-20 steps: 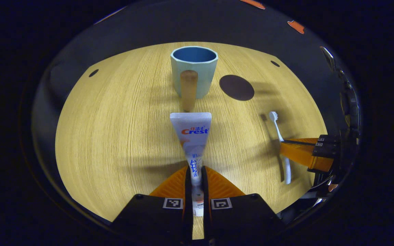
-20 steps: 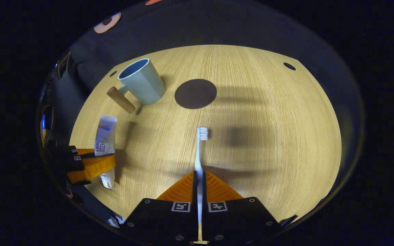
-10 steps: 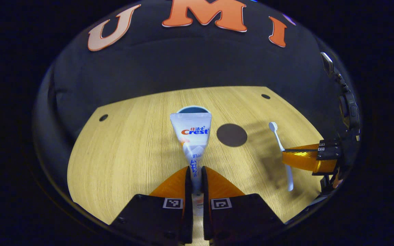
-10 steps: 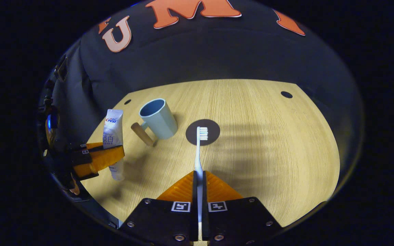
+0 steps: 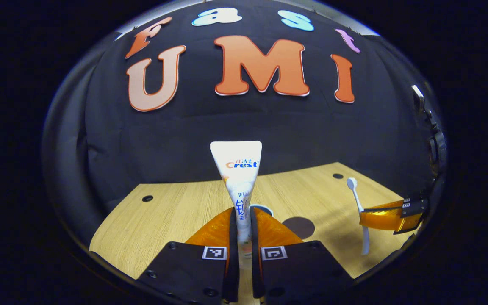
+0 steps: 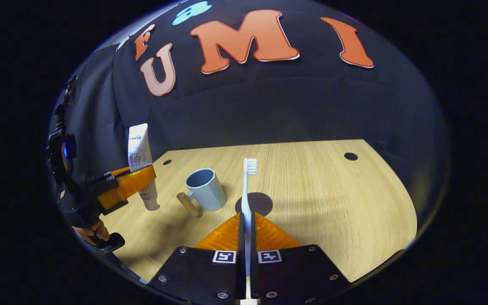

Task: Put the toothbrush and toothpaste on the desktop into the cup, then pick up the cup and place it on the coaster on the desktop.

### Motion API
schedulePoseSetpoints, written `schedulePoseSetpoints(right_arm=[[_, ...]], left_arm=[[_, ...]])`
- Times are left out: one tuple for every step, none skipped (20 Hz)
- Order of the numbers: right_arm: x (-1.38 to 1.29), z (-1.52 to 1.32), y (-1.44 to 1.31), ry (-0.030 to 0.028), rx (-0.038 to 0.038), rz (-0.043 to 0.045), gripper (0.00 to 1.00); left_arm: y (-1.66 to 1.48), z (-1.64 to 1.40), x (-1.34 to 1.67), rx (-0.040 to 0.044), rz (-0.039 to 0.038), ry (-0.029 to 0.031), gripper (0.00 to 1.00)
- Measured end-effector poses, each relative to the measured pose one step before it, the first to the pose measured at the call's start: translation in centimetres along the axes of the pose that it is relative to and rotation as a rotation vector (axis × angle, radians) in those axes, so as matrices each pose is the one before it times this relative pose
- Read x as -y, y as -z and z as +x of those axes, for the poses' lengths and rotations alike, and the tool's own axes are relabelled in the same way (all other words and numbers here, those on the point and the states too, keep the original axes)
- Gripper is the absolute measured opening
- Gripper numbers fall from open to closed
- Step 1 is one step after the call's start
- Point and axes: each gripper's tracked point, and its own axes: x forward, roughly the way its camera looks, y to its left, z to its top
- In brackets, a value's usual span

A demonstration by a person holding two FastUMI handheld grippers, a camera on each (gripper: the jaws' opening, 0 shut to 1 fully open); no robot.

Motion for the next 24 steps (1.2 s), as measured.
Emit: schedulePoseSetpoints(right_arm=[[-0.054, 0.040, -0.389, -0.00258, 0.02065, -0.00627, 0.04], [0.021, 0.024, -0.323, -0.00024, 0.01357, -0.00694, 0.05], [-0.107, -0.019, -0.138, -0.00317, 0.01786, -0.00496, 0.04], [0.142, 0.135, -0.109, 0.00301, 0.00827, -0.00607, 0.05], [0.020, -0.041, -0.196, -0.00052, 0.01395, -0.00284, 0.04], [-0.039, 0.266, -0.252, -0.00536, 0.01210, -0.00276, 0.04], [0.271, 0.220, -0.272, 0.00549, 0.01299, -0.00326, 0.05], [0.065, 0.307, -0.453, -0.00323, 0.02210, -0.01212, 0.05], [0.175, 0.437, -0.332, 0.00727, 0.01916, -0.01183, 0.04], [0.169, 0.198, -0.353, 0.00144, 0.01727, -0.00584, 0.05], [0.233, 0.120, -0.224, -0.00160, 0.01275, 0.00146, 0.04], [0.090, 0.306, -0.302, -0.00516, 0.00817, 0.00522, 0.04], [0.039, 0.249, -0.091, -0.00330, 0.00427, 0.00747, 0.04], [-0.025, 0.289, -0.081, -0.00674, 0.00450, 0.00462, 0.04], [0.230, 0.245, 0.037, 0.00171, 0.00250, 0.00200, 0.04], [0.173, 0.289, 0.000, 0.00280, 0.00445, -0.00305, 0.04], [0.111, 0.420, -0.054, 0.00221, 0.00497, -0.00328, 0.04], [-0.176, -0.051, -0.137, -0.00552, 0.00594, -0.00171, 0.04], [-0.070, 0.012, 0.024, -0.00464, 0.00046, 0.00372, 0.04], [0.050, 0.144, 0.245, -0.00751, -0.00062, 0.00450, 0.04], [0.033, 0.250, 0.119, -0.00375, -0.00019, -0.00082, 0.04], [0.109, 0.131, 0.075, 0.00468, 0.00067, -0.00463, 0.04], [-0.185, 0.121, -0.009, -0.00160, 0.00149, -0.00655, 0.04], [0.023, 0.200, -0.003, 0.00212, 0.00051, -0.00185, 0.04]], left_arm=[[-1.265, 0.416, -0.428, 0.04006, -0.01737, -0.00319, 0.16], [-1.140, 0.535, -0.194, 0.03531, -0.01674, 0.00017, 0.16], [-0.920, 0.695, -0.176, 0.03027, -0.01915, 0.00059, 0.15], [-0.398, 0.840, -0.050, 0.02169, -0.01317, 0.00342, 0.16], [-0.495, 0.538, -0.085, 0.02436, -0.01404, 0.00226, 0.16], [-0.262, 0.699, -0.016, 0.01962, -0.00984, 0.00169, 0.16], [-0.173, 0.669, -0.135, 0.01982, -0.01099, -0.00079, 0.16], [0.001, 0.831, -0.139, 0.01842, -0.00732, -0.00022, 0.16], [0.171, 0.794, -0.164, 0.01191, -0.00299, -0.00257, 0.16], [0.228, 0.884, -0.113, 0.00695, -0.00064, 0.00078, 0.16], [0.527, 0.970, 0.032, 0.00196, -0.00438, 0.00605, 0.16], [0.416, 0.941, -0.022, -0.00227, -0.00452, 0.00667, 0.16], [0.759, 0.754, -0.051, -0.00241, -0.00654, 0.00541, 0.16], [0.547, 0.636, -0.077, -0.00722, -0.00334, 0.00217, 0.16], [0.820, 0.451, 0.164, -0.01025, -0.00418, 0.00904, 0.16], [0.711, 0.357, 0.079, -0.01122, -0.00633, 0.00749, 0.16], [0.659, 0.372, 0.200, -0.01228, -0.00809, 0.01306, 0.16], [0.591, 0.499, 0.062, -0.00894, -0.00832, 0.00906, 0.16], [0.502, 0.176, 0.138, -0.00955, -0.00797, 0.00928, 0.17], [0.450, 0.350, 0.037, -0.00834, -0.00531, 0.00437, 0.17], [0.701, 0.079, 0.258, -0.01271, -0.00616, 0.00845, 0.18], [0.716, 0.050, 0.124, -0.02182, 0.00031, 0.00452, 0.19], [0.744, 0.202, -0.084, -0.02129, -0.00221, -0.00156, 0.20], [0.176, -0.012, -0.042, -0.00390, 0.00117, 0.00094, 0.21]])
